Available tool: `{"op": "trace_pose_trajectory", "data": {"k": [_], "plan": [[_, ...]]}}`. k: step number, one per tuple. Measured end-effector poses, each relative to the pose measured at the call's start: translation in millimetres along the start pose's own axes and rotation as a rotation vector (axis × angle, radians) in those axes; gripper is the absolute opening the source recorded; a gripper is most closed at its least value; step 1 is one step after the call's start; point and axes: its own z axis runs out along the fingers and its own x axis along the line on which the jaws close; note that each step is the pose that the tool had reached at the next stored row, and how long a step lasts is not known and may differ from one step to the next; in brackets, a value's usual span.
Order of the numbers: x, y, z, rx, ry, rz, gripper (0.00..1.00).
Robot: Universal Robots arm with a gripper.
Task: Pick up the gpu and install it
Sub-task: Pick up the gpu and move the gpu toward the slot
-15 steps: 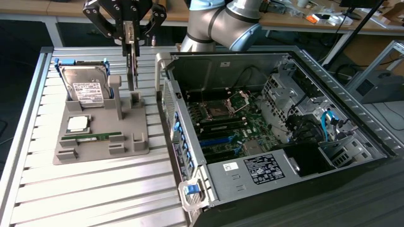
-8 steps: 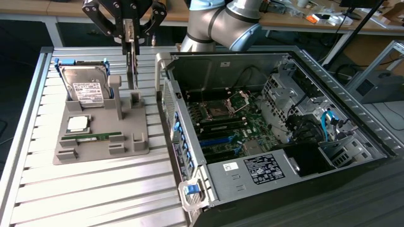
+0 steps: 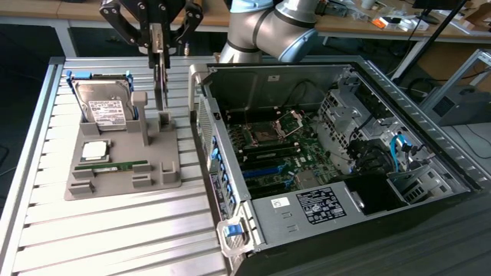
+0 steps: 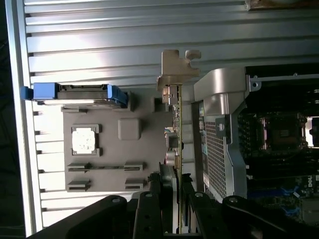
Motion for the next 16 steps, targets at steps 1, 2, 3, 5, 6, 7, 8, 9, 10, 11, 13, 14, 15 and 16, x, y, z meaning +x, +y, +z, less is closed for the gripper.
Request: {"op": "trace_pose_trajectory", "data": {"k": [1, 2, 3, 5, 6, 7, 8, 9, 10, 11, 13, 14, 15, 16], "plan": [[0.0, 0.0, 0.0, 0.0148, -0.0012, 0.0, 0.27], [0.0, 0.0, 0.1, 0.0272, -0.002, -0.001, 0.27], [0.1, 0.0, 0.0, 0.0411, -0.0029, -0.001, 0.27], [0.1, 0.0, 0.0, 0.0697, -0.0048, -0.002, 0.27], [0.0, 0.0, 0.0, 0.0821, -0.0058, -0.002, 0.27], [0.0, 0.0, 0.0, 0.0935, -0.0066, -0.002, 0.27], [0.0, 0.0, 0.1, 0.1062, -0.0074, -0.003, 0.27], [0.1, 0.0, 0.1, 0.1091, -0.0077, -0.003, 0.27], [0.0, 0.0, 0.1, 0.1092, -0.0077, -0.003, 0.27], [0.0, 0.0, 0.0, 0.1092, -0.0076, -0.003, 0.27], [0.0, -0.5, 0.0, 0.1094, -0.0075, -0.003, 0.27], [-0.1, -1.5, 0.0, 0.1093, -0.0076, -0.003, 0.27], [-0.2, -3.0, 0.0, 0.1093, -0.0077, -0.003, 0.27], [-0.3, -4.3, -0.1, 0.1092, -0.0077, -0.003, 0.27]]}}
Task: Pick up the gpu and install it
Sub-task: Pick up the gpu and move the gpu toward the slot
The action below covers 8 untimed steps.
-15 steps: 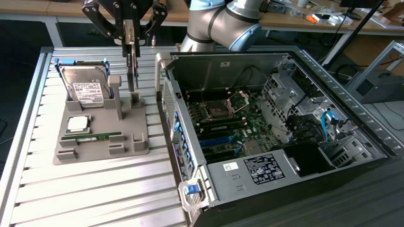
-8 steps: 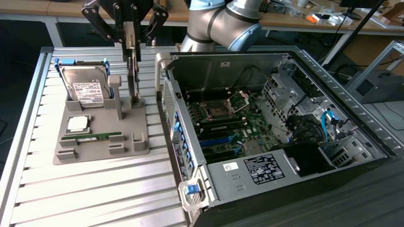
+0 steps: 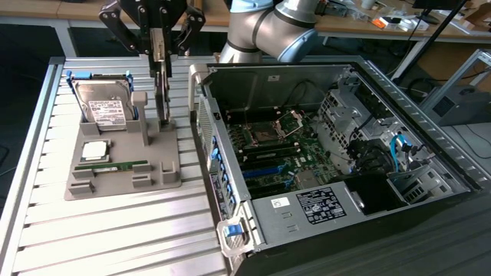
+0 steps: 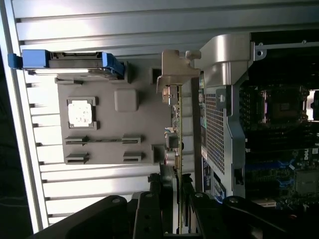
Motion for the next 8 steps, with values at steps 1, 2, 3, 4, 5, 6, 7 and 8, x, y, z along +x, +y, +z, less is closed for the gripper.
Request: {"op": "trace_pose_trajectory", "data": {"k": [1, 2, 3, 4, 5, 6, 7, 8], "plan": [[-0.2, -2.1, 0.1, 0.0, 0.0001, 0.0, 0.27], [-0.6, -4.4, 0.4, 0.0, 0.0, 0.0, 0.27], [-1.0, -5.9, 0.5, 0.0, 0.0, 0.0, 0.27], [-2.5, -7.6, 0.7, 0.0, -0.0001, 0.0, 0.27], [-3.7, -8.0, 0.8, 0.0, 0.0, 0.0, 0.27], [-5.2, -8.4, 0.8, 0.0, 0.0, 0.0, 0.27], [-6.6, -8.7, 0.9, 0.0, 0.0, 0.0, 0.27], [-7.6, -9.0, 1.0, 0.0, 0.0001, 0.0, 0.27]]}}
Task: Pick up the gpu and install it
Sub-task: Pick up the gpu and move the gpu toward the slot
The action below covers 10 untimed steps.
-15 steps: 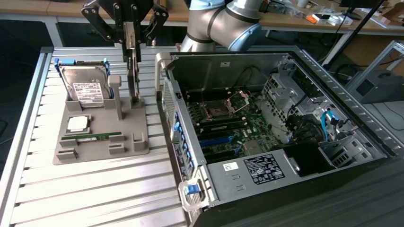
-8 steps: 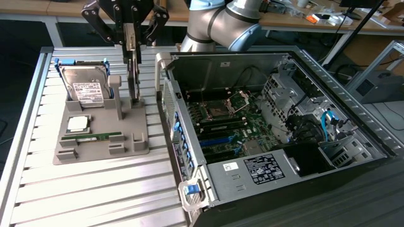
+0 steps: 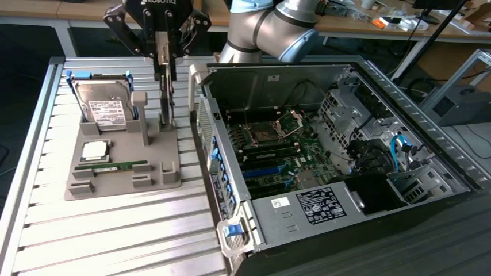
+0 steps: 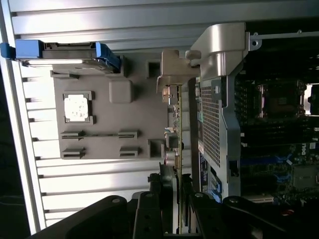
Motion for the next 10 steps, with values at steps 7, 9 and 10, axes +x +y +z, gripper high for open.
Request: {"op": "trace_pose_trajectory", "data": {"k": [7, 9, 10], "plan": [[-1.0, -3.3, -0.9, -0.0112, 0.0007, 0.0, 0.27], [-1.1, -4.6, -1.1, -0.0309, 0.0021, 0.001, 0.27], [-1.1, -5.1, -1.1, -0.0408, 0.0028, 0.001, 0.27]]}}
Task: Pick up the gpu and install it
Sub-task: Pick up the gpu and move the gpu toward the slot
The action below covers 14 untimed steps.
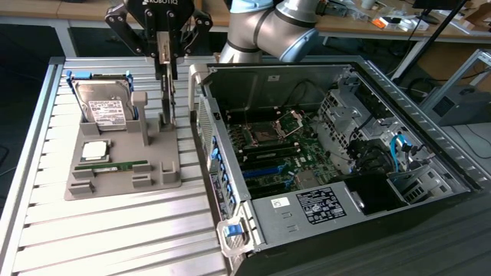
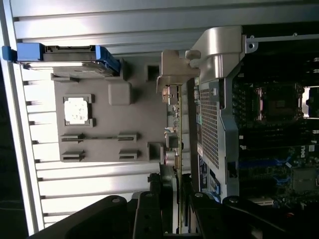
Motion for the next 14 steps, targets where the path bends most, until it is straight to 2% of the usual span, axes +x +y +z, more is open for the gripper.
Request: {"op": "trace_pose_trajectory", "data": {"k": [1, 2, 3, 5, 11, 14], "plan": [[-0.1, -0.9, 0.0, -0.0152, 0.0011, 0.0, 0.27], [-0.1, -1.6, 0.0, -0.0252, 0.0017, 0.001, 0.27], [-0.2, -2.6, -0.1, -0.0319, 0.0022, 0.001, 0.27], [-0.4, -4.6, -0.8, -0.0397, 0.0027, 0.001, 0.27], [-0.7, -7.0, -9.2, -0.0462, 0.003, 0.001, 0.27], [-1.0, -7.6, -12.7, -0.0471, 0.0033, 0.001, 0.27]]}}
